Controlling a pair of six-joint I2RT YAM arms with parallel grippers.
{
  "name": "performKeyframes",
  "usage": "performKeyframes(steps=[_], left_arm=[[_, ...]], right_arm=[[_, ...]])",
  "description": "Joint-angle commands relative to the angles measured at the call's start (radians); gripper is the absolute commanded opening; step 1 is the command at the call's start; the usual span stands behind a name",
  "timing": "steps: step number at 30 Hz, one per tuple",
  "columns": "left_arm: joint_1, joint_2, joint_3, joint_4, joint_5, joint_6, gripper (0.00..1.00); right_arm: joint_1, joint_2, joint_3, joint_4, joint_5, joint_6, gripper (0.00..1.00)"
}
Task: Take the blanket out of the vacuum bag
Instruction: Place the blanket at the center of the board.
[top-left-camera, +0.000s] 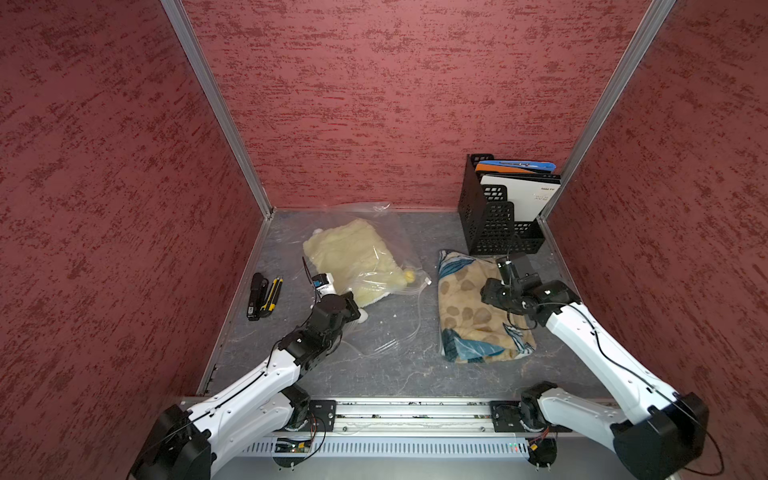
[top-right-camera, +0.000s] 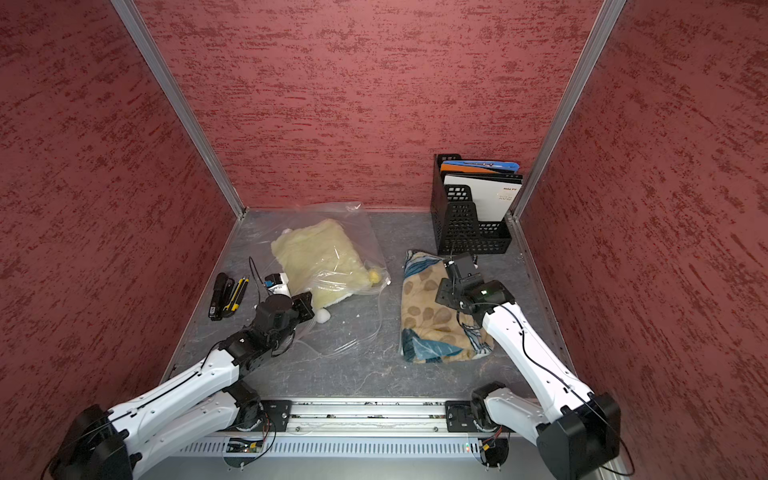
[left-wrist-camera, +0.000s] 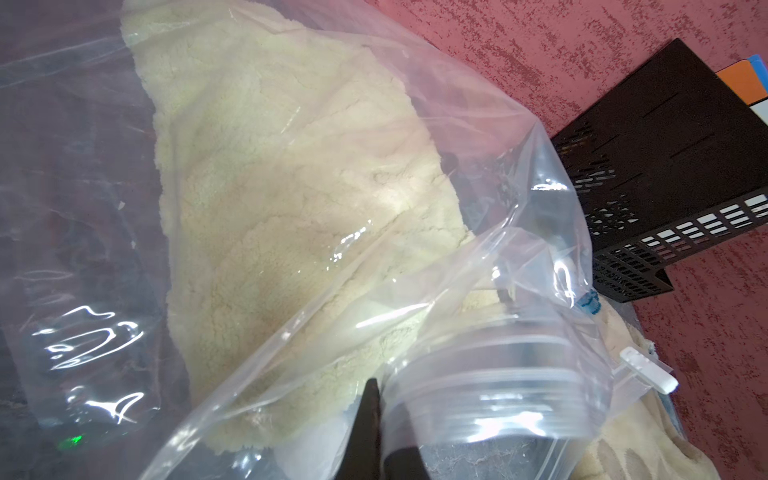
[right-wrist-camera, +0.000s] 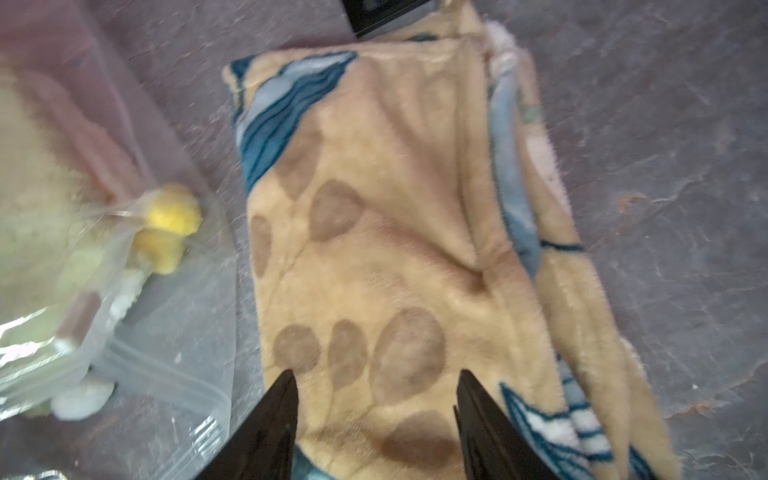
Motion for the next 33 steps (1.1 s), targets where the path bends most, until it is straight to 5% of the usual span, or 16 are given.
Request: performKeyframes(steps=[1, 6, 16, 19, 23, 33], left_arm=[[0.006, 0.007, 0.033, 0.038, 0.019, 0.024, 0.01], [0.012, 0.021, 0.054, 0.028, 0.038, 0.032, 0.01], [0.037, 0.043, 0.061, 0.019, 0.055, 0.045, 0.01], [0.046, 0.044, 0.061, 0.012, 0.060, 0.051, 0.01], [0.056, 0.045, 0.060, 0.007, 0.075, 0.054, 0.01], [0.065, 0.056, 0.085, -0.011, 0.081, 0.071, 0.00]], right_arm=[[-0.143, 0.072, 0.054, 0.108, -0.048, -0.062, 0.61], [-0.267, 0.293, 0.087, 0.293, 0.064, -0.130, 0.63], [-0.284, 0.554, 0.143, 0.472, -0.020, -0.214, 0.54], [-0.284, 0.550, 0.137, 0.502, -0.007, -0.229, 0.41], [-0.284, 0.599, 0.175, 0.483, 0.021, -0.250, 0.03], [-0.272, 0.552, 0.201, 0.570, 0.037, -0.254, 0.00]])
